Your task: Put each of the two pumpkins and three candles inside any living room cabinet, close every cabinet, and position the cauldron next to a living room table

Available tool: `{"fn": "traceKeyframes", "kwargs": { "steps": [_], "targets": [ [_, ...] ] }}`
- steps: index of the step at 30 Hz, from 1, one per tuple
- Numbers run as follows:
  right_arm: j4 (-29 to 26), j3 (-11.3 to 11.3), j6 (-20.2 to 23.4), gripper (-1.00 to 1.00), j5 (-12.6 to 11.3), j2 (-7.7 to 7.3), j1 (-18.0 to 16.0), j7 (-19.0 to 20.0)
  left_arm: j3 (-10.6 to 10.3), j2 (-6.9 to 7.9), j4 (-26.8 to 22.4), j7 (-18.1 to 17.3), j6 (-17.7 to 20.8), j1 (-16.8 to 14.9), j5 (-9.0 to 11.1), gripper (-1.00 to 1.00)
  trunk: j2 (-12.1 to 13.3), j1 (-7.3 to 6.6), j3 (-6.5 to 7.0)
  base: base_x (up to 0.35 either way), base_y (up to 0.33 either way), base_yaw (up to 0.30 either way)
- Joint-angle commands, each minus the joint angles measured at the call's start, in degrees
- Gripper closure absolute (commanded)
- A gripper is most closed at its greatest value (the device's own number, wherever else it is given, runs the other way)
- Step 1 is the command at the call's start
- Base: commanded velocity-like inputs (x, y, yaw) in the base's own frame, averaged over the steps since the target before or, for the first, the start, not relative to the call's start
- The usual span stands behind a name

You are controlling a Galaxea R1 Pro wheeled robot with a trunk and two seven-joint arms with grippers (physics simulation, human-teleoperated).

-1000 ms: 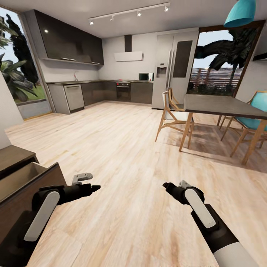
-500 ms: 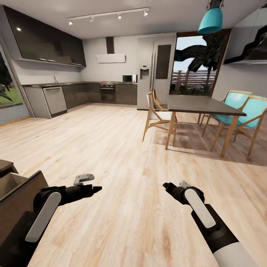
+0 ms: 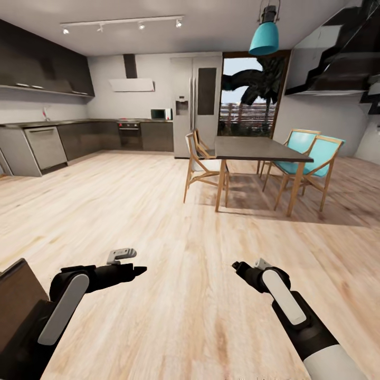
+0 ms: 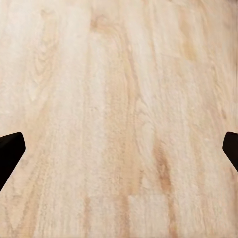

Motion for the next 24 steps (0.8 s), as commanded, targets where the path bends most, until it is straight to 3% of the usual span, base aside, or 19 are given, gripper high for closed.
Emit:
{"fn": "traceKeyframes", "kwargs": {
  "steps": [1, 11, 24],
  "targets": [
    [0.0, 0.1, 0.1, -1.00, -0.3, -0.04, -0.1, -0.4, -0.1, 0.07, -0.1, 0.6, 0.1, 0.0, 0.6, -1.00, 0.0, -0.01, -0.01, -0.005, 0.011, -0.272],
    [0.0, 0.1, 0.1, -1.00, -0.3, -0.04, -0.1, -0.4, -0.1, 0.17, -0.1, 0.6, 0.1, 0.0, 0.6, -1.00, 0.0, -0.01, 0.45, -0.127, 0.150, -0.271],
    [0.0, 0.1, 0.1, -1.00, -0.3, -0.12, -0.1, -0.4, -0.2, 0.18, -0.1, 0.6, 0.1, 0.0, 0.6, -1.00, 0.0, -0.01, 1.06, -0.266, 0.120, -0.271]
  ]
}}
